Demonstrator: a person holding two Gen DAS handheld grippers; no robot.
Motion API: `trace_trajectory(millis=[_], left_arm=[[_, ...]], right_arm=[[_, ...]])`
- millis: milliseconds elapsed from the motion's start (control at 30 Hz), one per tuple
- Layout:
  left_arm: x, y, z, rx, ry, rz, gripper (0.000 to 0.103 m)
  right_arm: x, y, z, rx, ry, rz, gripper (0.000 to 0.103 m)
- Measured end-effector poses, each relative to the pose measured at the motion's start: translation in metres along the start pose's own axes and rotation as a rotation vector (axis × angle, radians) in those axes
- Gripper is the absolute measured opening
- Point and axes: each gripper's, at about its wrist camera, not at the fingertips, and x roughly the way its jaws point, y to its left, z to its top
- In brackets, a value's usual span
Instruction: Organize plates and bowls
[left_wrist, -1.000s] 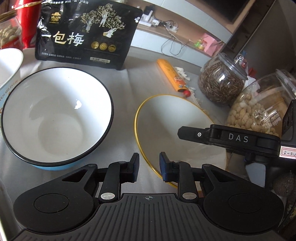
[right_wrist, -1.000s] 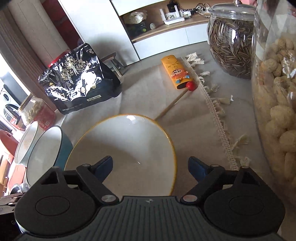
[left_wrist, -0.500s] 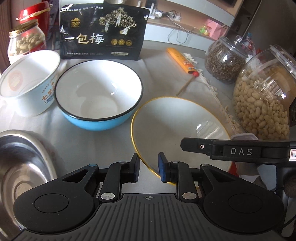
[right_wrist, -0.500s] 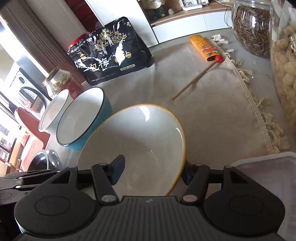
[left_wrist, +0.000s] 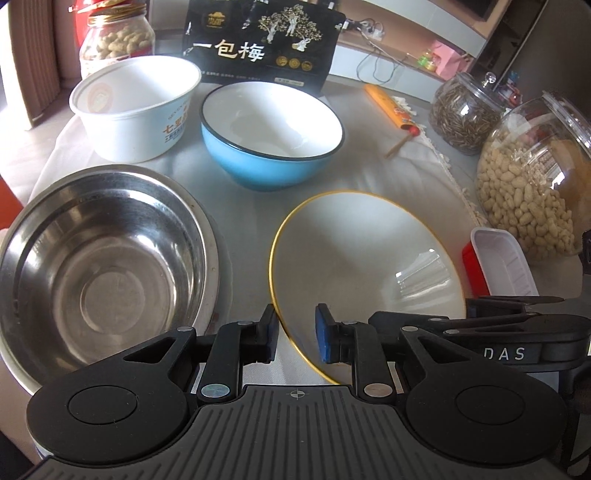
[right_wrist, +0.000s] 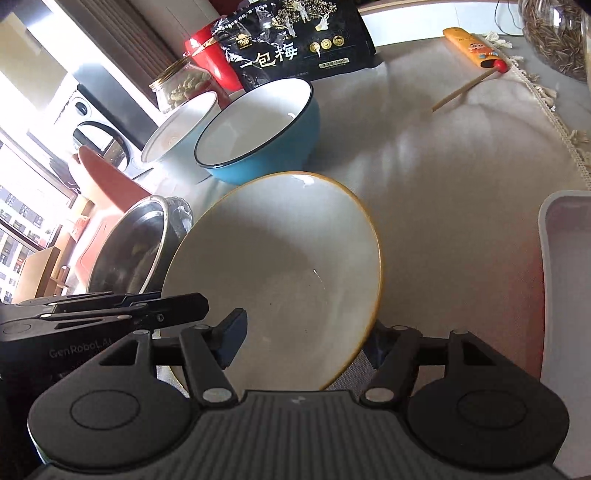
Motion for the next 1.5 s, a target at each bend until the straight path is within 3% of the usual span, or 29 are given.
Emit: trace_trajectory(millis=[233, 467, 767, 967, 1100, 1200, 1300, 1500], left_arm=[[0.000, 0.001, -0.002, 0.001, -0.005, -0.012, 0.023], [0.001, -0.001, -0.004, 0.004, 0.003, -0.022, 0.023], [-0.002, 0.000, -0.005, 0.017, 0.002, 0.019, 0.023], [-0.003, 0.002, -0.005, 0.014, -0.001, 0.007, 0.023], [-0.005, 0.008, 0.001, -0.006, -0.010, -0.018, 0.023], [-0.012, 0.022, 0.011, -0.065, -0.056, -0.047, 0.022], [-0.025, 0.036, 0.032, -0.126, -0.140, -0.083, 0.021], [-0.046, 0.025, 0.101, -0.061, -0.275, -0.167, 0.021]], right_arm=[[-0.005, 0.000, -0.003, 0.009, 0.006, 0.007, 0.066], [-0.004, -0.002, 0.004, 0.028, -0.042, -0.023, 0.066], [-0.005, 0.000, 0.001, 0.037, -0.019, 0.006, 0.067], [-0.003, 0.003, 0.000, 0.001, -0.008, 0.009, 0.068], [-0.013, -0.001, 0.011, 0.004, -0.077, -0.016, 0.070], [-0.025, -0.008, 0.029, 0.039, -0.147, -0.029, 0.074], [-0.022, -0.022, 0.049, 0.078, -0.184, -0.099, 0.076], [0.017, -0.059, 0.083, 0.227, -0.121, -0.158, 0.076]])
